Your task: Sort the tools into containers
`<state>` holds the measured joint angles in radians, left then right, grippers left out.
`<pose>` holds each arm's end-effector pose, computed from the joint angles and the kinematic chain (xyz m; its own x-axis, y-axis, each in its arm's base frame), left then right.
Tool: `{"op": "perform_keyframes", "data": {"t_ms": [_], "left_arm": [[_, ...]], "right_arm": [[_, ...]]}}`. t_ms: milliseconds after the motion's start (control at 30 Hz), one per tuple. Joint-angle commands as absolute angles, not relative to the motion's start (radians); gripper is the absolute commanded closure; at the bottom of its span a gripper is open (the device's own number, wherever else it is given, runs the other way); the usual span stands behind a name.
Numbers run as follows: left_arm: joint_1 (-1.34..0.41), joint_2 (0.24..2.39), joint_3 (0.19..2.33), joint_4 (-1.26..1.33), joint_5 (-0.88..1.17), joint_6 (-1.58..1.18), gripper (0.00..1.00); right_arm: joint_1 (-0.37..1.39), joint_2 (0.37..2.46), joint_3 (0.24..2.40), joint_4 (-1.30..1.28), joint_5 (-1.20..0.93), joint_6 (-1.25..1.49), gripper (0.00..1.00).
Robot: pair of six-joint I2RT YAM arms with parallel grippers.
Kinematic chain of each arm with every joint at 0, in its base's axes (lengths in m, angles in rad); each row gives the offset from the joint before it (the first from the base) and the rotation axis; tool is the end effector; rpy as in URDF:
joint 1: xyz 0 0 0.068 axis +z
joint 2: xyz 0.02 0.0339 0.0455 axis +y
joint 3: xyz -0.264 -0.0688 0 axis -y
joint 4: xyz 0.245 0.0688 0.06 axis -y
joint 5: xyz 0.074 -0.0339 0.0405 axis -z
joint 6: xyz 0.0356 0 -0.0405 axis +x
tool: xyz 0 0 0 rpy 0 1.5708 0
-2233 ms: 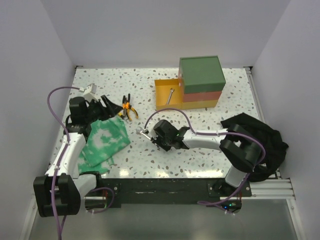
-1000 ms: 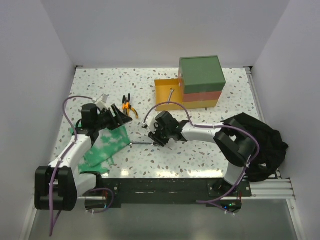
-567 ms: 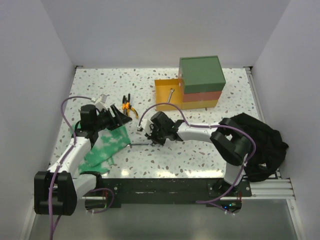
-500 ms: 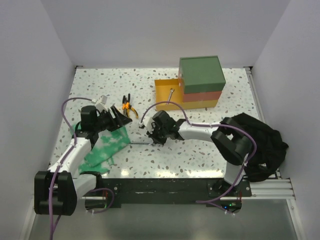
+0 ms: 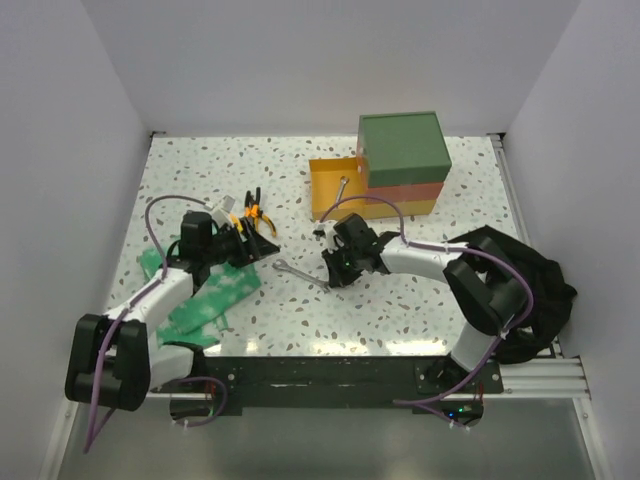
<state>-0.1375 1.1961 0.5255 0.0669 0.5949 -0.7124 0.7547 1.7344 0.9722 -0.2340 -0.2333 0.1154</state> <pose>0.2328 -0.0524 0.1952 -0.7985 -0.4360 -0.4151 0.0642 0.6239 -0.7789 0.2425 0.2394 0.1570 -0.6947 -0.4995 -0.5175 -0.6826 0.6847 0.2554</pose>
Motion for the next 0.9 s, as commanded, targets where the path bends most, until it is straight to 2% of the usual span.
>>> {"op": "perform_keyframes", "data": {"t_ms": [0, 367, 533, 633, 733, 833, 867], "left_arm": [[-0.173, 1.227, 0.519, 0.143, 0.595, -0.768, 0.34], [-0.258, 1.426, 0.551, 0.262, 0.488, -0.937, 0.34], [-0.293, 1.560, 0.613, 0.265, 0.459, -1.014, 0.38], [-0.305, 1.618, 0.627, 0.290, 0.426, -1.061, 0.43], [-0.314, 1.666, 0.634, 0.319, 0.400, -1.109, 0.53], [-0.324, 1.698, 0.640, 0.344, 0.385, -1.123, 0.66], [-0.325, 1.704, 0.638, 0.354, 0.376, -1.120, 0.74]], "right_arm": [[0.698, 1.715, 0.945, -0.216, -0.287, 0.279, 1.00], [0.690, 1.710, 0.922, -0.169, -0.321, 0.330, 1.00], [0.690, 1.700, 0.914, -0.150, -0.327, 0.351, 1.00], [0.690, 1.704, 0.919, -0.146, -0.331, 0.354, 1.00], [0.692, 1.706, 0.923, -0.144, -0.333, 0.359, 1.00], [0.690, 1.709, 0.927, -0.138, -0.337, 0.365, 1.00], [0.692, 1.710, 0.931, -0.137, -0.339, 0.367, 1.00]]}}
